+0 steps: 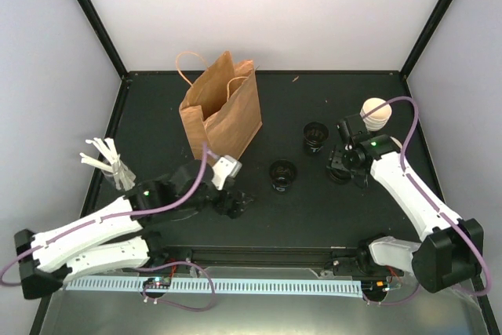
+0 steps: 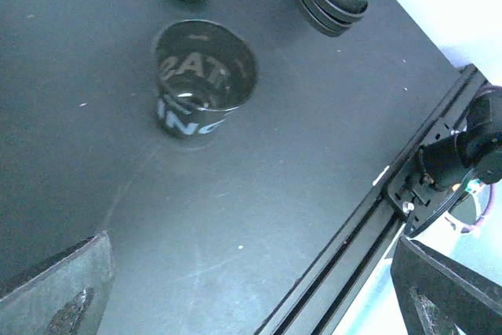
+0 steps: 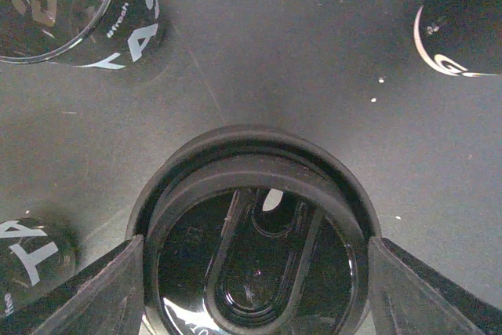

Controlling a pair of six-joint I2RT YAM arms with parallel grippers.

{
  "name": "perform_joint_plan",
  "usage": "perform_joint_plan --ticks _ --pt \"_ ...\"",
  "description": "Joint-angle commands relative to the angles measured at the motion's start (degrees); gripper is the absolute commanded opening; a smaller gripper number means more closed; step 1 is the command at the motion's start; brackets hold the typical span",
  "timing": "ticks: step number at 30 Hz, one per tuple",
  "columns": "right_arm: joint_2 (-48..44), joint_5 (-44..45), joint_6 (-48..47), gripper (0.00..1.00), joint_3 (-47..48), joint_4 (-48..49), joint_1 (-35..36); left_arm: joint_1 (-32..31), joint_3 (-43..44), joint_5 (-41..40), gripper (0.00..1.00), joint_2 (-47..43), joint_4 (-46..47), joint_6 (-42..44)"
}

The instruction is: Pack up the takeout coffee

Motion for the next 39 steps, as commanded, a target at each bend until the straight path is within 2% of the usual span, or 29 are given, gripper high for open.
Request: perform_joint_plan --ticks 1,6,14,26,29,36,39 --pt "-3.26 0.87 2.02 0.69 3.05 -3.66 -0.76 -4.74 4.00 -6.86 0.99 6.24 8.93 -2.45" --pt "-6.15 -0.99 3.51 0.69 3.24 -4.33 -0.92 -4.92 5.27 -2.43 0.99 13.20 17.87 -1.62" --pt "-8.10 -2.48 6.74 0.69 2.76 -6.11 -1.06 -4.04 11.27 1.31 0.96 26.78 24.37 -2.75" --pt "-9.16 -8.05 12.77 0.69 3.32 -7.56 -1.27 -1.67 28.30 8.35 0.96 47.98 21.15 1.43" --pt "-8.11 -7.24 13.43 0.68 4.65 -9.28 -1.27 -1.54 30.37 8.23 0.92 50.48 21.55 2.80" --pt "-8.60 -6.07 14.90 0.68 6.14 -9.76 -1.43 -0.47 32.30 11.14 0.77 54.48 22.32 3.85" --pt "-8.52 -6.41 15.21 0.68 6.51 -9.46 -1.53 -0.31 32.38 12.53 0.76 55.36 23.05 3.89"
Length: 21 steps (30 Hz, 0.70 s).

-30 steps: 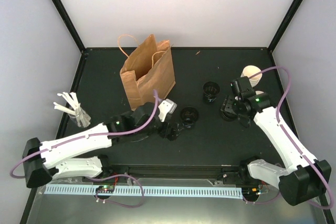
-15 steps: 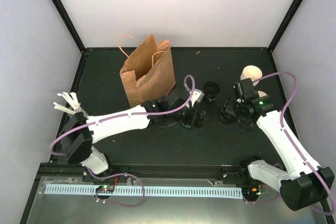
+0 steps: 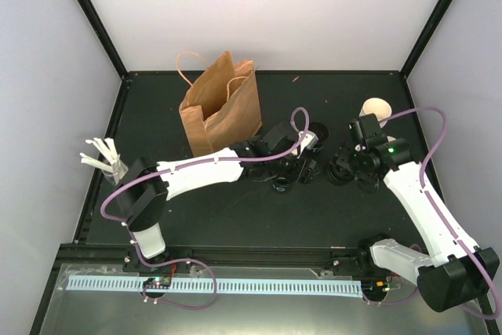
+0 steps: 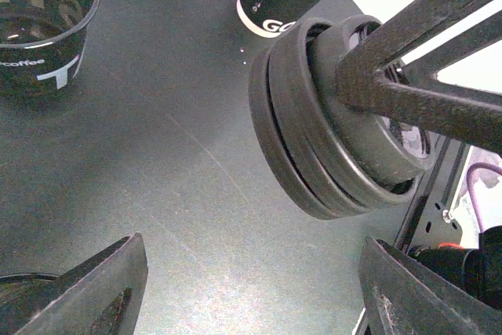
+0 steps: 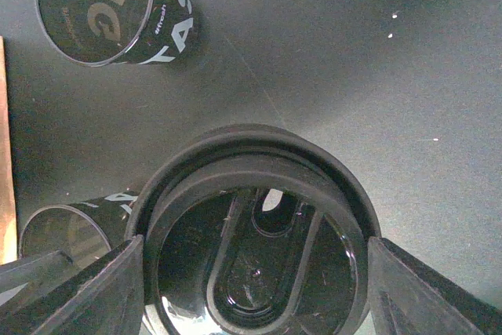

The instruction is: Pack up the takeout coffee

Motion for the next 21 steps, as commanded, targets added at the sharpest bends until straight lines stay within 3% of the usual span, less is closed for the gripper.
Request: perform_joint_plan --ticks 1,21 --pt "-0.61 -0.01 1.72 0.68 1.94 -0.22 -0.57 0.64 2.61 3.49 0.76 1.45 1.89 1.24" --pt "-1.49 -1.07 2.26 0.68 2.24 -0.25 -0.75 2.09 7.76 5.75 0.71 7.08 2.23 1.38"
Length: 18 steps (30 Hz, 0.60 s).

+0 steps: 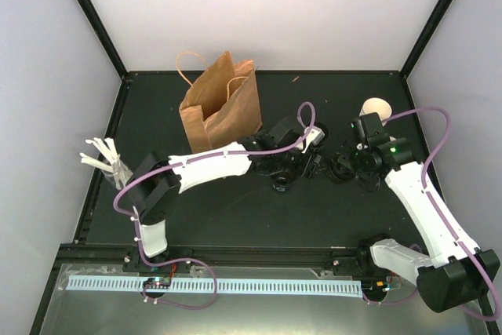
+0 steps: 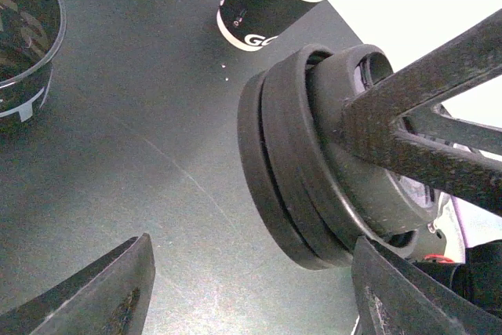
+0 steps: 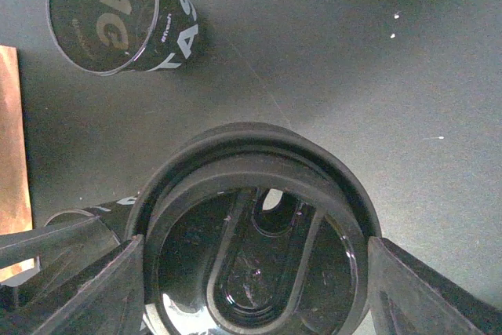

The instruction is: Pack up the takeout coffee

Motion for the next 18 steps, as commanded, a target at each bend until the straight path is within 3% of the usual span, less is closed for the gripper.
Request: perform_joint_plan --ticks 1,18 --pt "-1.43 0.60 0.81 0.68 1.55 -0.45 -0.46 0.66 3.04 0.69 0.71 1.83 1.25 0.75" --pt "-2.36 -1.89 -0.50 0.68 2.83 -2.33 -2.68 1.91 3.39 -0.90 0.68 3.62 0.98 1.61"
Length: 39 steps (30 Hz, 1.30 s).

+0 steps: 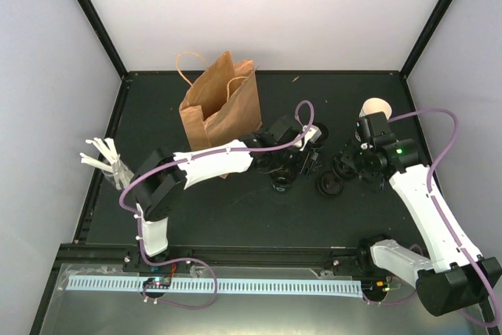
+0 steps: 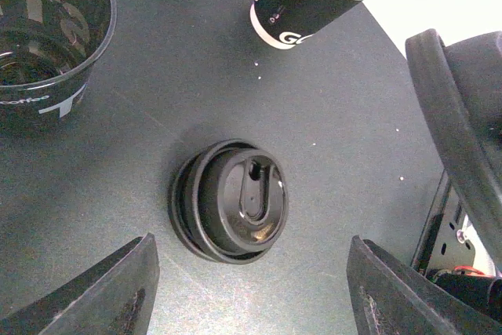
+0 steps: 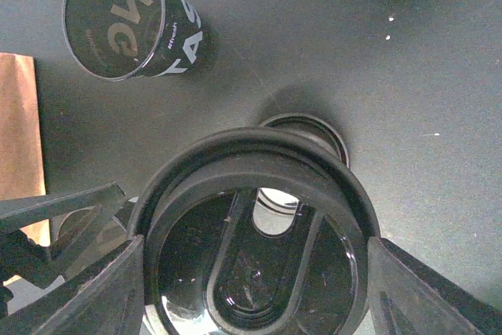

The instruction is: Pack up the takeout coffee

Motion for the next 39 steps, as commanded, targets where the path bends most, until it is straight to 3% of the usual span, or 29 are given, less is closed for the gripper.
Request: perform_joint_plan --ticks 1,11,21,26,29,33,39 --pt "-0.92 -1.30 -0.51 0.68 1.65 -1.00 -0.82 0.27 2.69 -0.84 0.68 1.17 0.98 1.23" --pt "0.72 3.20 -2.15 0.68 1.07 -0.95 -1.39 0.40 2.40 -1.06 0.67 -1.40 0.47 1.27" --pt "0.79 6.02 -11.43 0.68 -1.64 3.51 -1.34 0.36 -4.66 -4.75 0.69 -16.60 -3.38 2.62" --pt "-0.96 3.08 -18.70 0.67 -3.48 7.32 -1.22 0.40 -11.47 -8.03 0.71 -26.08 -6.28 3.32" --pt "-1.90 -1.71 -21.62 0.67 -5.06 10.28 -0.97 0.49 -16.17 -9.45 0.76 -31.48 -7.87 2.71" --pt "-0.82 -2.57 -22.30 0.65 -5.07 11.93 3.65 0.49 -22.48 -11.80 0.98 -38.89 -9.74 0.27" --pt "1.68 -0.50 -21.82 0.64 -4.67 15.81 14.27 1.95 -32.62 -16.05 0.99 -48.29 -8.60 -6.91"
